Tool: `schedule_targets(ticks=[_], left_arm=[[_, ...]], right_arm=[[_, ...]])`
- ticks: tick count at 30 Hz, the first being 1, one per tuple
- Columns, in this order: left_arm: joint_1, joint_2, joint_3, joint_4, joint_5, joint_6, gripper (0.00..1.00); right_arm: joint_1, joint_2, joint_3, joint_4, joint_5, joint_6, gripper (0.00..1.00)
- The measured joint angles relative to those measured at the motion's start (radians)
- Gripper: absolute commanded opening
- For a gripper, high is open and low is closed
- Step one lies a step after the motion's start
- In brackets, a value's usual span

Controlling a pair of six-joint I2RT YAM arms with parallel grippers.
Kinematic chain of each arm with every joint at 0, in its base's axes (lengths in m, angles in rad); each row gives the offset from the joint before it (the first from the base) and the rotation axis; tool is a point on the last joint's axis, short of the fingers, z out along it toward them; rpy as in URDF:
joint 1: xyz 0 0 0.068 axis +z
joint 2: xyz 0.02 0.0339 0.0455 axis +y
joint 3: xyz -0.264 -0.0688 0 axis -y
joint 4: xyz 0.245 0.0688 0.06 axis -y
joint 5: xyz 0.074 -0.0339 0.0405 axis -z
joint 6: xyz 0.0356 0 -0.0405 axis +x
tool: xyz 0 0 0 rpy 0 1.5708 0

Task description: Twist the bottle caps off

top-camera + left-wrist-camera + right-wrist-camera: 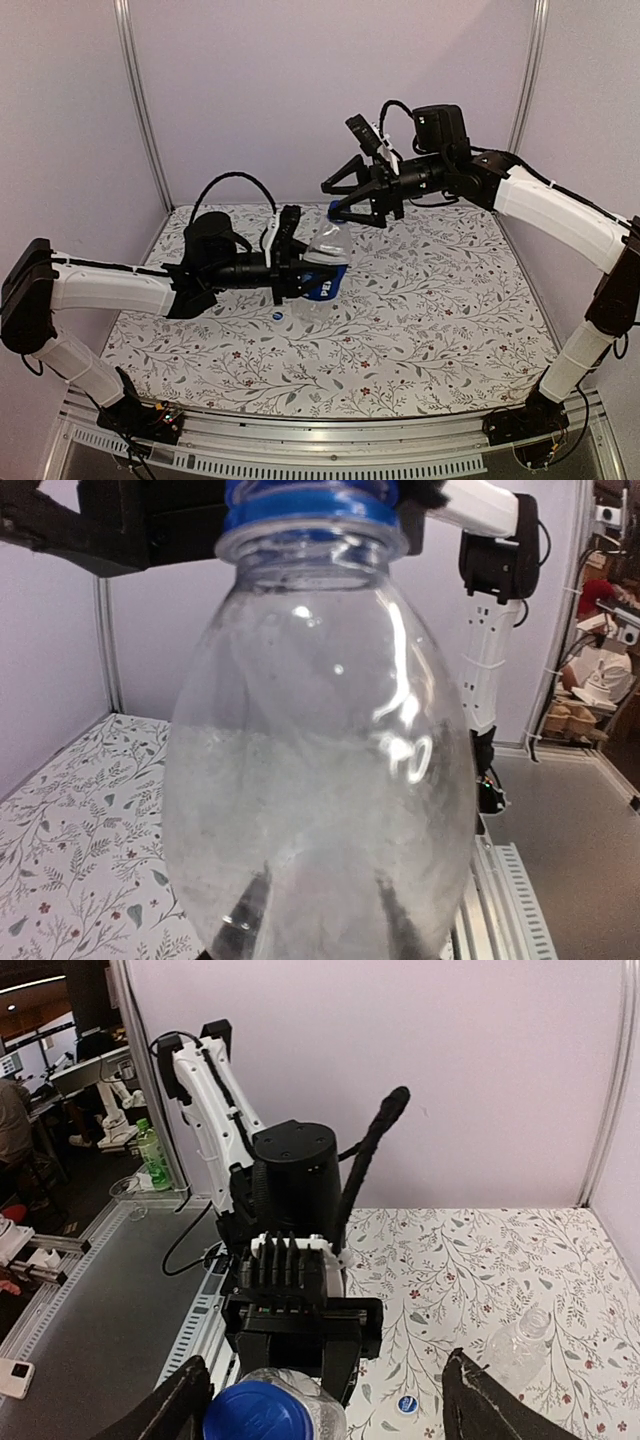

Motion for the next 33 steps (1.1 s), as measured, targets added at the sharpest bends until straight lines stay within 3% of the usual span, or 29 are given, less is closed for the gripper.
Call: schedule_targets(ticks=[8,19,24,29,33], left_arm=[[-0.002,0.0,0.023,-0.084,-0.263,0.02,0.27],[-0.025,0.0,0.03,-0.105,-0.459,0.03,0.27],[-0.04,0.0,0.04,-0.107,-0.547,0.037,0.27],[-0.047,0.0,0.047,-0.115,-0.613,0.051,0.27],[-0.048,0.0,0.048,-0.124,-0.64,0.061,0.28]], right_arm=[[-0.003,-0.082,-0.078,0.08,0.208,0.111,0.85],[0.035,-0.131,-0.08,0.174,0.587,0.366,0.83],[0.074,-0.106,-0.079,0.172,0.682,0.418,0.82],[0.097,-0.074,-0.077,0.167,0.718,0.446,0.74],[0.104,-0.044,-0.053,0.162,0.726,0.457,0.62]])
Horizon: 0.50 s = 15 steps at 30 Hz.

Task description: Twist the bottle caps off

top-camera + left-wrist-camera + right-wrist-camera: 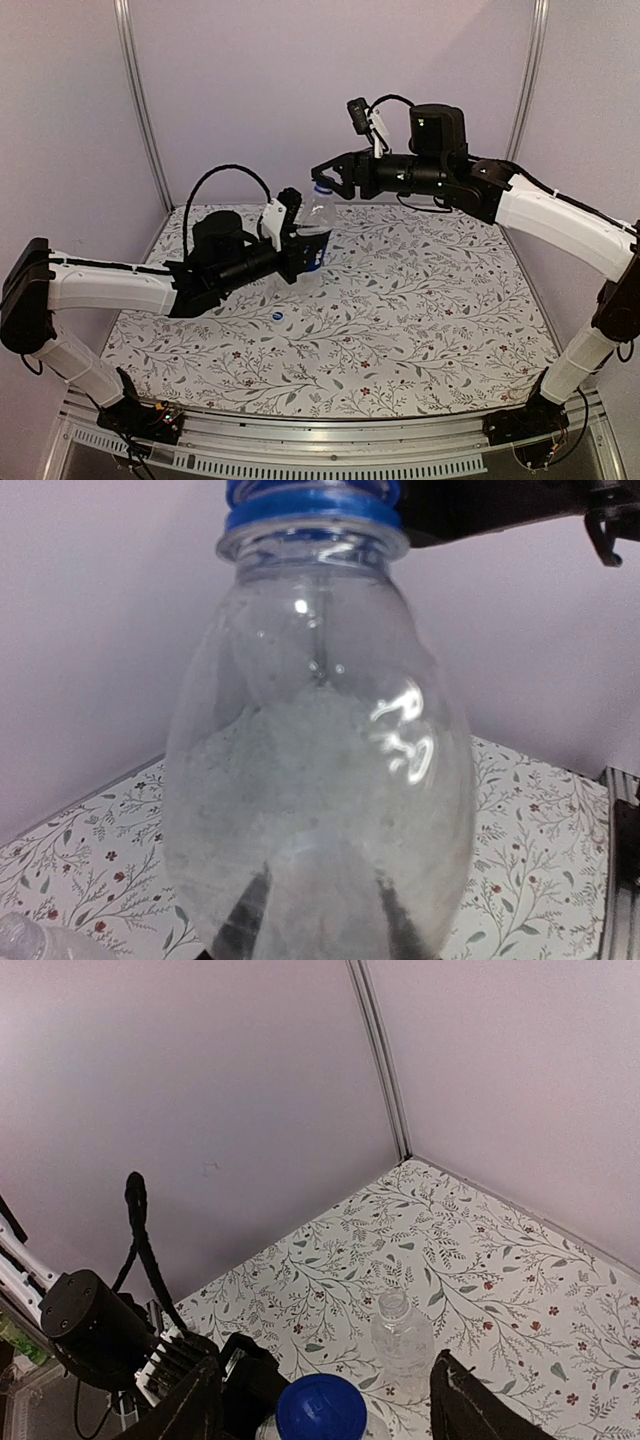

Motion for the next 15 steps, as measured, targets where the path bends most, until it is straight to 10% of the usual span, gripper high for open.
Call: schedule_targets(ticks=[15], left_arm=[[-0.002,0.0,0.0,-0.012,-0.036,0.022,0.28]], right_arm=[[0.011,0.033,0.022,-0.006,-0.004,0.005,0.49]])
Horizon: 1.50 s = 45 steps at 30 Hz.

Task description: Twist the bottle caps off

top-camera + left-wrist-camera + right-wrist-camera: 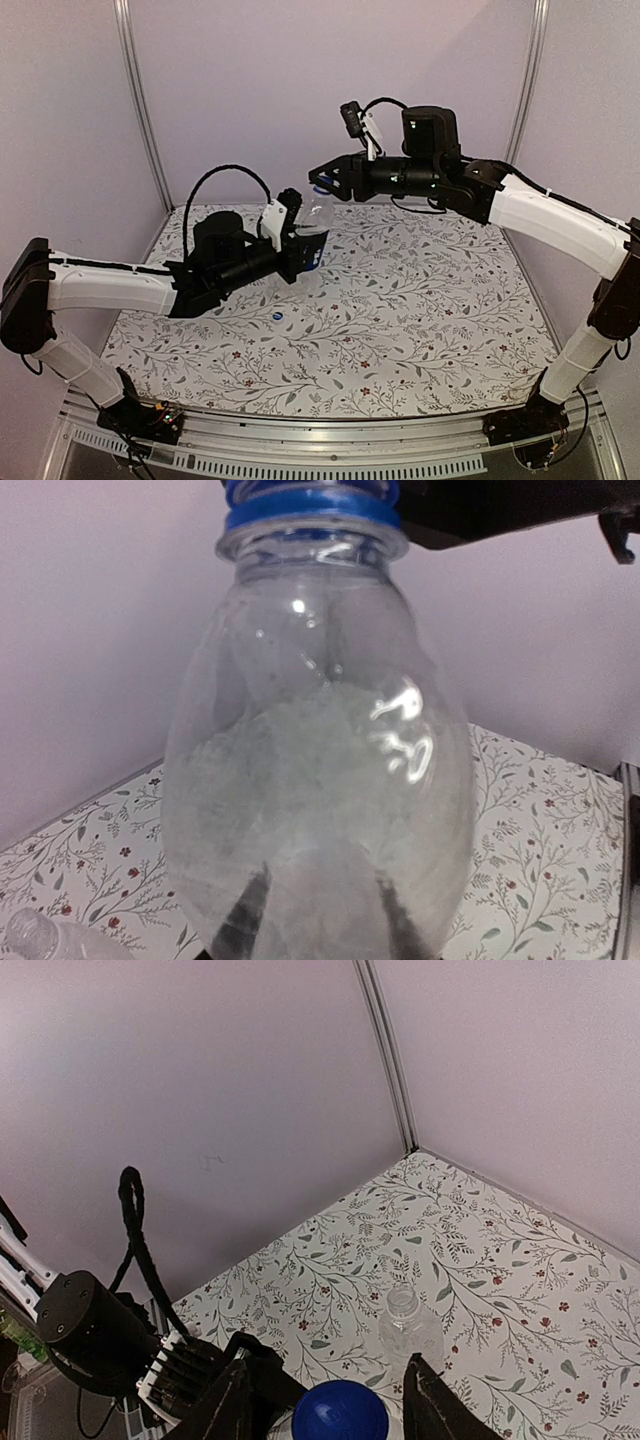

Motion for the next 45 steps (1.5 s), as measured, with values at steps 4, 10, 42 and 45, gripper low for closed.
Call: schedule_targets(ticks=[4,10,42,45], left_arm=[[0.0,0.0,0.0,-0.008,-0.008,0.006,0.27],[0.0,0.0,0.0,-0.011,-0.011,0.008,0.28],[-0.002,-0.011,-0.001,-0.01,-0.015,0.008,0.28],[-0.002,-0.013,-0.002,-0.01,-0.015,0.008,0.27]], right_arm=[[0.0,0.004,0.001,0.0,-0.005,0.0,0.46],[0.0,0.014,0.001,-0.006,-0.01,0.005,0.49],[0.0,0.014,0.001,-0.007,-0.034,0.021,0.39],[0.0,0.014,0.001,-0.007,-0.034,0.021,0.35]])
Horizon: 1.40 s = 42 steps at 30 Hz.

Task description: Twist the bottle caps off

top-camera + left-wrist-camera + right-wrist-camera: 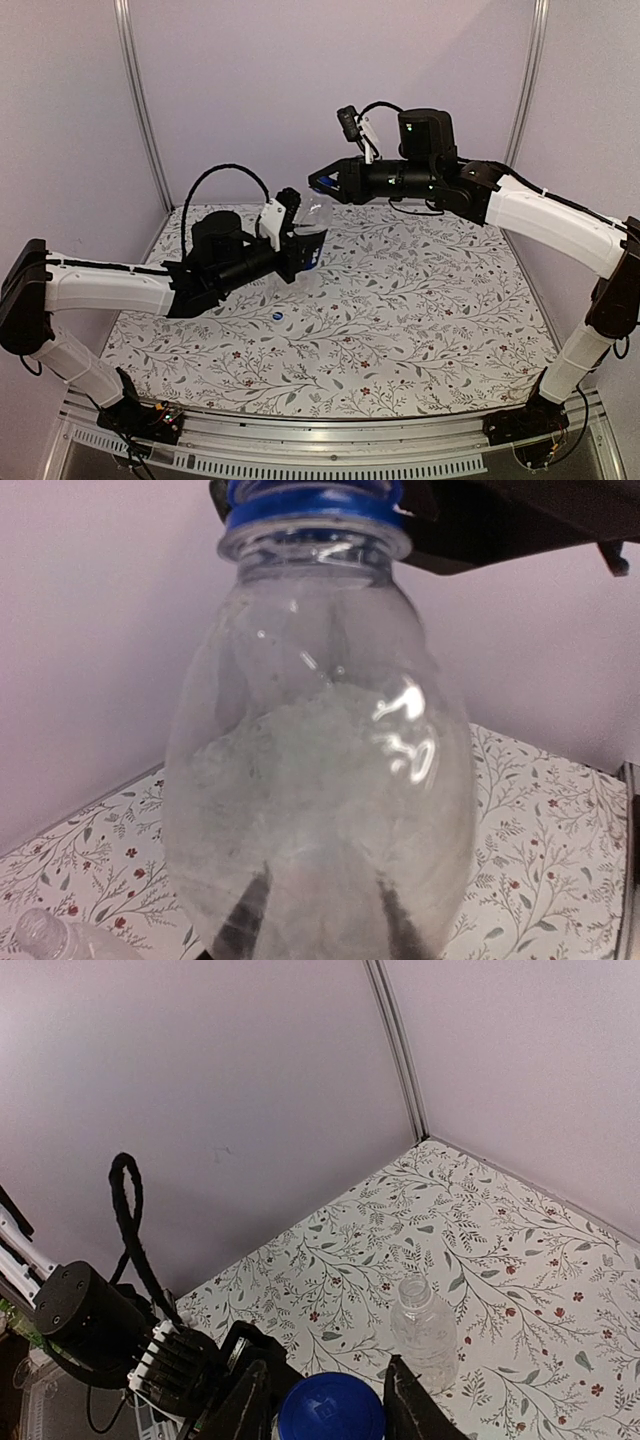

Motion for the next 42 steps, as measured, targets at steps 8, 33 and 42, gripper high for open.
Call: schedule_targets(ticks=[8,33,42], left_arm=[[0.0,-0.002,-0.003,0.002,0.002,0.0,0.28],[0.064,-0.014,0.0,0.082,0.931,-0.117,0.25],[0.066,0.02,0.022,0.113,1.052,-0.162,0.24]], right_arm=[[-0.003,0.0,-0.004,0.004,-0.004,-0.008,0.07],[-0.085,-0.045,-0.037,-0.01,-0.891,-0.432,0.0],[-0.085,-0.021,-0.017,-0.023,-1.004,-0.454,0.0]])
